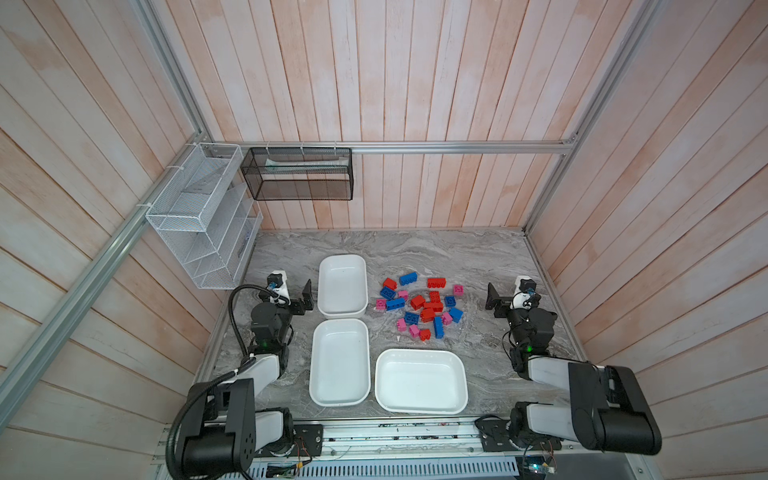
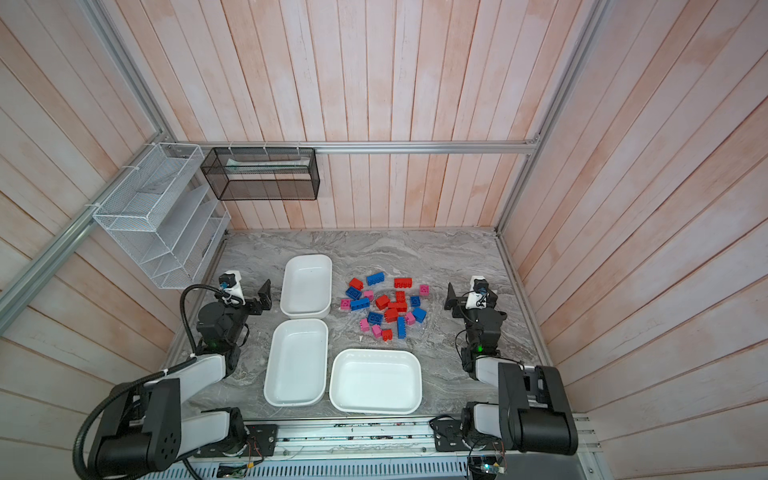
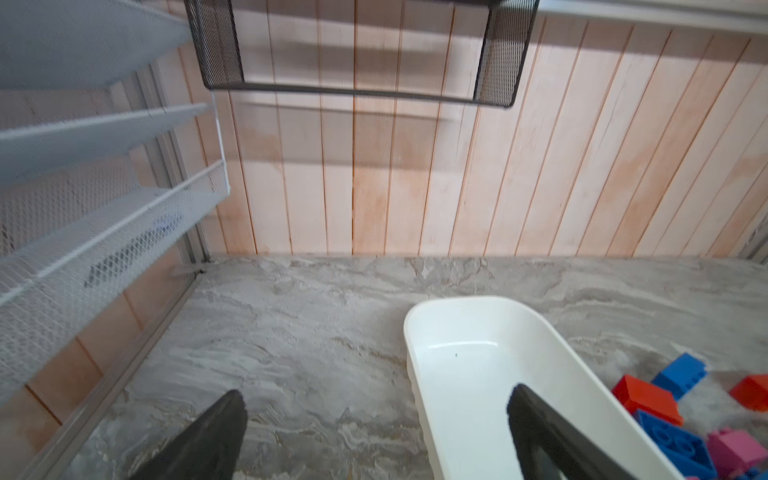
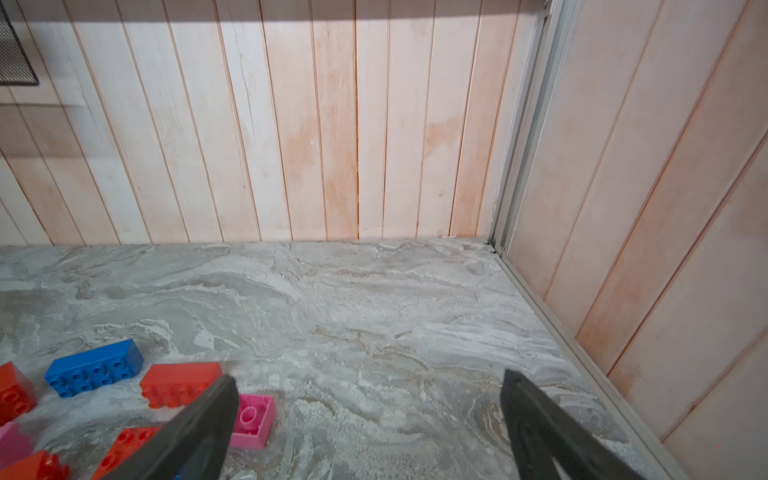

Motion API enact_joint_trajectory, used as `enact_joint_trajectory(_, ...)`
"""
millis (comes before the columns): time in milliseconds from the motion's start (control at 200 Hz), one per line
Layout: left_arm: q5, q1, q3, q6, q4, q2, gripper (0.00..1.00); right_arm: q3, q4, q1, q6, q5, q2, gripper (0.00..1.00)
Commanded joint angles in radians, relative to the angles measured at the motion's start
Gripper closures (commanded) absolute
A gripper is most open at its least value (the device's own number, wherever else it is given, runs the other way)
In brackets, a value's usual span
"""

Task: Sort the legos into containers by color
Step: 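Reach the left gripper to a red brick while the right arm moves over the pile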

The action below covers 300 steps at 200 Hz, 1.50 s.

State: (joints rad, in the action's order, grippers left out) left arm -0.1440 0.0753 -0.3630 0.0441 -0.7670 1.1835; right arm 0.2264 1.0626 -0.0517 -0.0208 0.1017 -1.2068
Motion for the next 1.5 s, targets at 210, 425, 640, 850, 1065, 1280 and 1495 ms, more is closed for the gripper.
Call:
enact_joint_trajectory(210,0.123,-0.030,-0.315,0.277,0.773,-0.087,0.00,0.181,-0.445,0.014,-0.033,0.193,0.265,0.02)
enact_joint_trajectory(425,0.151,-0.184,-0.434,0.414,1.007,-0.116,0.00,0.337,-0.758,0.058,-0.003,0.318,0.297,0.02)
enact_joint_trajectory(640,0.314,-0.435,-0.551,0.632,1.203,-0.018,0.00,0.456,-0.992,0.168,0.053,0.400,0.256,0.02)
enact_joint_trajectory(850,0.430,-0.631,-0.710,0.838,1.287,0.162,0.00,0.554,-1.134,0.256,0.112,0.465,0.169,0.02)
enact_joint_trajectory(1065,0.441,-0.718,-0.971,0.898,1.356,0.432,0.02,0.583,-1.141,0.331,0.138,0.462,0.095,0.02)
enact_joint_trajectory(1280,0.522,-0.764,-1.253,0.971,1.494,0.690,0.05,0.571,-1.101,0.330,0.132,0.383,0.079,0.02)
enact_joint_trajectory(1495,0.546,-0.770,-1.451,1.091,1.546,0.868,0.17,0.549,-1.083,0.327,0.117,0.390,0.055,0.02)
